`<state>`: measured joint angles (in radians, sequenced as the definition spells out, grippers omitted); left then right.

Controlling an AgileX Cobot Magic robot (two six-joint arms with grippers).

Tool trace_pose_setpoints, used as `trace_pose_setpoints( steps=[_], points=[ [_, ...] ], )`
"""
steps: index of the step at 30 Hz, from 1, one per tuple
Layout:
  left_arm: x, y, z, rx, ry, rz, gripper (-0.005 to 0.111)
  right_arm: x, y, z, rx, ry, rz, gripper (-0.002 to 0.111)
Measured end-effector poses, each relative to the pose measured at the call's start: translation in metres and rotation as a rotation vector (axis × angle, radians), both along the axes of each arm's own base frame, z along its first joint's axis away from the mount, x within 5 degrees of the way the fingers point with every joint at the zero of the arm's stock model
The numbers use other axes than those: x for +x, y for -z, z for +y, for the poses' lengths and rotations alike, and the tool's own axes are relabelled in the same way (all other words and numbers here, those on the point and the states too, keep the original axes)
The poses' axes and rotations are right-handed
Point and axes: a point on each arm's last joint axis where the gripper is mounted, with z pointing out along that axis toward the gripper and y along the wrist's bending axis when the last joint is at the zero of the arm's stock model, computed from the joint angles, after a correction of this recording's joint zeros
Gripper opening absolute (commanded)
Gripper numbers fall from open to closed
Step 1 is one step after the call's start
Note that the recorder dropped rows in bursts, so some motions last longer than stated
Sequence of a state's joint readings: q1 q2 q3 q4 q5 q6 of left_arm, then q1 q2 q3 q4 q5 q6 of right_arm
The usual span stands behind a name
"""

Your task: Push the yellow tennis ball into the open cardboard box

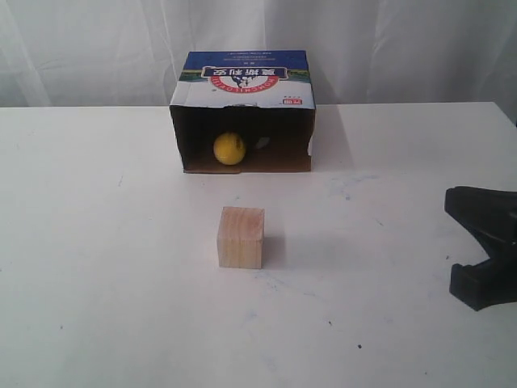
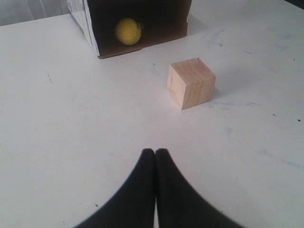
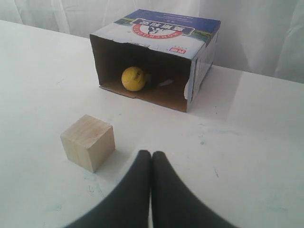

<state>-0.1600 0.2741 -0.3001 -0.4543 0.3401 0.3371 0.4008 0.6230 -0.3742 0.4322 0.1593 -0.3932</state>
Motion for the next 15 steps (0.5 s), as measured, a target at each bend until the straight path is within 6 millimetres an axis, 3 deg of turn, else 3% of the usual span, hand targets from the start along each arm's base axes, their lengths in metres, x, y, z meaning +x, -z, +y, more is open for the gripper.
trace_pose_setpoints(
  steps=[6,15],
  points=[
    [0.001,0.002,0.001,0.0,-0.009,-0.005,0.0,-0.001,0.003,0.0,0.0,0.0,0.007,0.0],
    [-0.01,0.039,0.011,0.182,-0.03,-0.056,0.0,-0.027,0.033,-0.011,0.005,-0.005,0.003,0.0]
  ],
)
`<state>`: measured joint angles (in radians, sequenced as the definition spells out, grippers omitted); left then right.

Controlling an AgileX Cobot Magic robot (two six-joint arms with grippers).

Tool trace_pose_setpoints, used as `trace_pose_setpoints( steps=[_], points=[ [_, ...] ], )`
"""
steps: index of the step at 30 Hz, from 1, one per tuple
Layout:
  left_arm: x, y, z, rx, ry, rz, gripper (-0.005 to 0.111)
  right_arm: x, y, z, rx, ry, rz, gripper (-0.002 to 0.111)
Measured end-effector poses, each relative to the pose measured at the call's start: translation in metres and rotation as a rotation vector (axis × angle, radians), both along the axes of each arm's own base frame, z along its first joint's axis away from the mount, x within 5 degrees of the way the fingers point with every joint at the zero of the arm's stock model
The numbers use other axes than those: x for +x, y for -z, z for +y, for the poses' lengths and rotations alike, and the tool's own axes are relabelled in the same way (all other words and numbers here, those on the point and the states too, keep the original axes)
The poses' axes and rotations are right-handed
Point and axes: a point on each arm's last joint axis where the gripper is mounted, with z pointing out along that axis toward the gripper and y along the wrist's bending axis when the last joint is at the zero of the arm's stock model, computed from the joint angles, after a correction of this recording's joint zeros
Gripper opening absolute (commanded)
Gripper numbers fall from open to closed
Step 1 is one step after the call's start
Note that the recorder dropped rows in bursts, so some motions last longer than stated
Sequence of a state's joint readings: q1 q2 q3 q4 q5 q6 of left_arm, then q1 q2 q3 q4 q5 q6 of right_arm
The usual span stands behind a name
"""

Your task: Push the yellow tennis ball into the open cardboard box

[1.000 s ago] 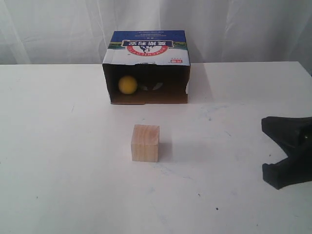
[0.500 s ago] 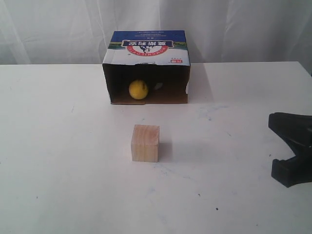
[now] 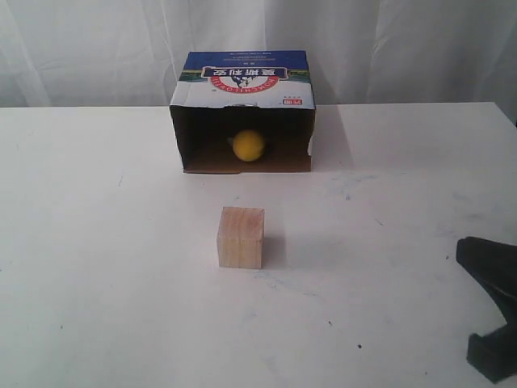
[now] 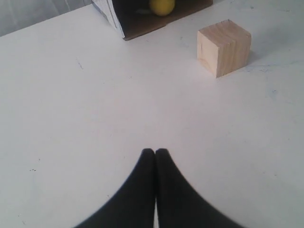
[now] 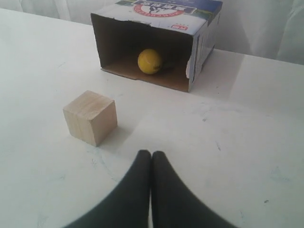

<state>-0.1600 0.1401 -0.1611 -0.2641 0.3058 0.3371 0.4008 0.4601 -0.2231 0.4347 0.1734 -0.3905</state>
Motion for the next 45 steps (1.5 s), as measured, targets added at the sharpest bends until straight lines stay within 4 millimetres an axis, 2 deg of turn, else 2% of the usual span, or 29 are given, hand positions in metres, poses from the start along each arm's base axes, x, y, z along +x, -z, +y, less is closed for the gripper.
trace_pose_setpoints(
  steps=[8,15,21,27,45],
  points=[
    [-0.007,0.019,0.002,0.013,-0.002,-0.035,0.0,-0.027,0.015,-0.012,0.043,-0.002,-0.132,0.0],
    [-0.008,0.037,0.002,0.02,-0.002,-0.004,0.0,-0.036,0.046,-0.018,-0.102,-0.018,-0.201,0.0],
    [-0.007,0.045,0.004,0.057,-0.004,0.011,0.0,-0.042,0.05,-0.02,-0.166,-0.042,-0.202,0.0],
    [-0.004,0.04,0.005,0.061,-0.027,-0.059,0.0,-0.042,0.05,-0.02,-0.191,-0.042,-0.217,0.0],
    [-0.004,0.039,0.005,0.061,-0.029,-0.068,0.0,-0.043,0.051,-0.02,-0.194,-0.044,-0.211,0.0]
  ],
)
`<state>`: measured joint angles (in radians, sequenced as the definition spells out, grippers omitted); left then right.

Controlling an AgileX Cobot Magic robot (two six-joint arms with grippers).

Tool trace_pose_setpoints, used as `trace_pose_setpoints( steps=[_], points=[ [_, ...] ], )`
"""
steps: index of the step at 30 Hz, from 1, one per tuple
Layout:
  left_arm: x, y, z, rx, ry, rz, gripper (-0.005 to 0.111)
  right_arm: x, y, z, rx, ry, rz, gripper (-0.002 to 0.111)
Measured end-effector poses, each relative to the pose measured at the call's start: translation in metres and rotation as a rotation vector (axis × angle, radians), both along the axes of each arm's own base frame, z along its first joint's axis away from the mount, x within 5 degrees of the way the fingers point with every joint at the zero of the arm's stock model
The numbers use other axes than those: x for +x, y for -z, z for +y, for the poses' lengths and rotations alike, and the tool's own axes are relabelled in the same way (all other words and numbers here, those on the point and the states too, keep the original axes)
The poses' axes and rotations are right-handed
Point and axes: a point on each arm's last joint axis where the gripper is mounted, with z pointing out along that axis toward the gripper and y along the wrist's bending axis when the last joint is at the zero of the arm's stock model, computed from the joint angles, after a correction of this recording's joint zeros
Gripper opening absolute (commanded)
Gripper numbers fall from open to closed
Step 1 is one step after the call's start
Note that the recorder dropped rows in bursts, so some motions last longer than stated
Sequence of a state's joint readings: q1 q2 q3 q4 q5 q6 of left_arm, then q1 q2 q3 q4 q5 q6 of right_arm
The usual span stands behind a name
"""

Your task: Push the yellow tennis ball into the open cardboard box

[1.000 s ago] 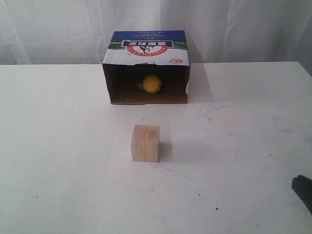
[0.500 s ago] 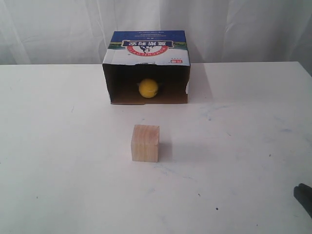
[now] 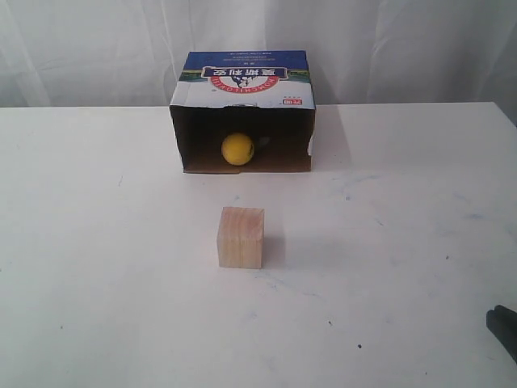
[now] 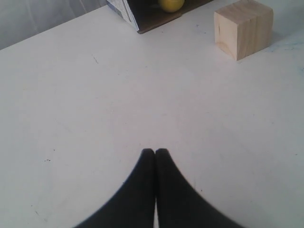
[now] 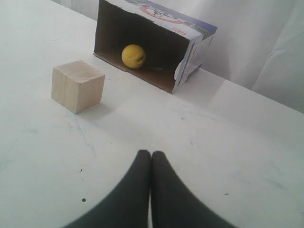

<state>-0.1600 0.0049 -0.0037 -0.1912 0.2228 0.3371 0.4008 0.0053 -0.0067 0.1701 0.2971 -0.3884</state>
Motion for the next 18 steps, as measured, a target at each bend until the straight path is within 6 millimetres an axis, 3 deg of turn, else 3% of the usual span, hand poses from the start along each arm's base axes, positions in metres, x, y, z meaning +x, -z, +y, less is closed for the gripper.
trace_pose_setpoints(
  steps=[9,13,18],
  points=[
    [0.0,0.0,0.0,0.0,0.0,0.0,0.0,0.001,0.001,-0.0026,-0.063,0.018,-0.017,0.0],
    [0.0,0.0,0.0,0.0,0.0,0.0,0.0,0.0014,0.001,-0.0036,0.084,0.065,0.051,0.0],
    [0.0,0.0,0.0,0.0,0.0,0.0,0.0,0.0018,0.001,-0.0044,0.121,0.083,0.067,0.0]
  ],
)
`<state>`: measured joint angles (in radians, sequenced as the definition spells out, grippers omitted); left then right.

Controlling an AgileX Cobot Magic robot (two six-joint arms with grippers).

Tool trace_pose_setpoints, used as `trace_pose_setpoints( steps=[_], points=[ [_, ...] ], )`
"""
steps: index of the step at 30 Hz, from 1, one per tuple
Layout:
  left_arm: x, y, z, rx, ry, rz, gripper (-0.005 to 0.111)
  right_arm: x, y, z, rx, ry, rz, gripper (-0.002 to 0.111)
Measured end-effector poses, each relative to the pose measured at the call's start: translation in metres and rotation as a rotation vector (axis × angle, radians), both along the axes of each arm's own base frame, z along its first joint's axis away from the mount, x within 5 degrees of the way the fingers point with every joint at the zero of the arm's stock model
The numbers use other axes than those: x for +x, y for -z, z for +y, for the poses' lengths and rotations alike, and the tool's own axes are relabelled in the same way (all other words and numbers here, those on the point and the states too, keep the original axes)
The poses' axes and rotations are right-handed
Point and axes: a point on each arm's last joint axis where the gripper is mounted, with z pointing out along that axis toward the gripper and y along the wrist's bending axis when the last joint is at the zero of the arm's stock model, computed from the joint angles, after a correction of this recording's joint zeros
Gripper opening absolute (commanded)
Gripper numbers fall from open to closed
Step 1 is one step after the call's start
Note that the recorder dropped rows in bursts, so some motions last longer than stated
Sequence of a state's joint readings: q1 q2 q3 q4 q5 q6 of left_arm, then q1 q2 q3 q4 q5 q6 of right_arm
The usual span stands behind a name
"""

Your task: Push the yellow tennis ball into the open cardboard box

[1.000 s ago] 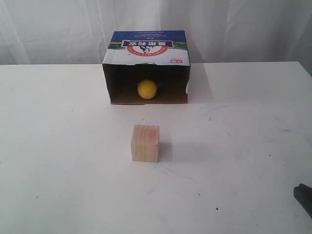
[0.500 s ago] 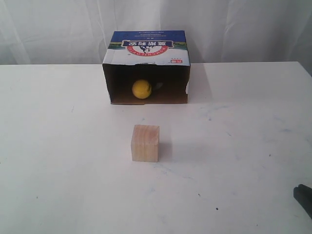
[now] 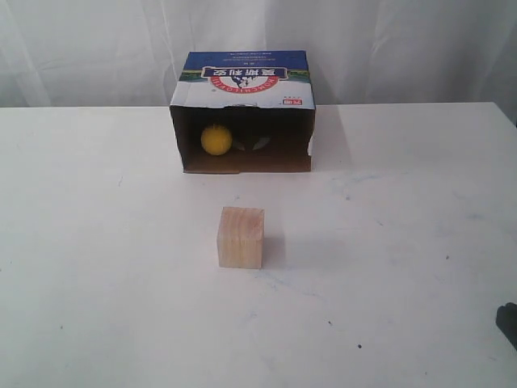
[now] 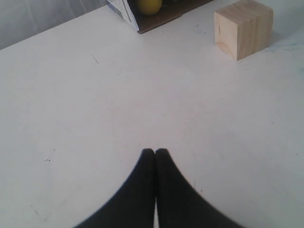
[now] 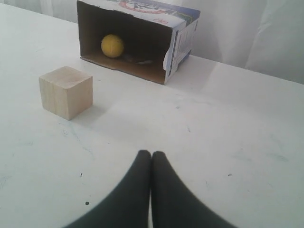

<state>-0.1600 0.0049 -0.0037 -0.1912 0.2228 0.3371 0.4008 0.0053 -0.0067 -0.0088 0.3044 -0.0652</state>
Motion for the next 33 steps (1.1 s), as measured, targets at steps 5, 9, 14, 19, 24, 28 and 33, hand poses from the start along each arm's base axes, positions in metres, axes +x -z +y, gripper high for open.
trace_pose_setpoints(
  steps=[5,9,14,19,24,28,33],
  points=[
    [0.0,0.0,0.0,0.0,0.0,0.0,0.0,0.0,0.0,0.0,0.009,0.002,0.004,0.0],
    [0.0001,-0.0001,0.0,0.0,0.0,-0.002,0.0,0.0,0.0,-0.0001,0.008,0.003,0.003,0.0],
    [0.0001,-0.0001,0.0,0.0,0.0,-0.002,0.0,0.0,0.0,-0.0001,0.008,0.003,0.003,0.0],
    [0.0001,-0.0001,0.0,0.0,0.0,-0.002,0.0,0.0007,0.0,-0.0018,0.008,0.037,0.003,0.0],
    [0.0001,-0.0001,0.0,0.0,0.0,-0.002,0.0,0.0017,0.0,-0.0048,0.007,0.094,0.003,0.0],
    [0.0001,-0.0001,0.0,0.0,0.0,-0.002,0.0,0.0022,0.0,-0.0064,0.007,0.126,0.003,0.0],
    [0.0001,-0.0001,0.0,0.0,0.0,-0.002,0.0,0.0028,0.0,-0.0085,0.007,0.166,0.002,0.0]
  ],
)
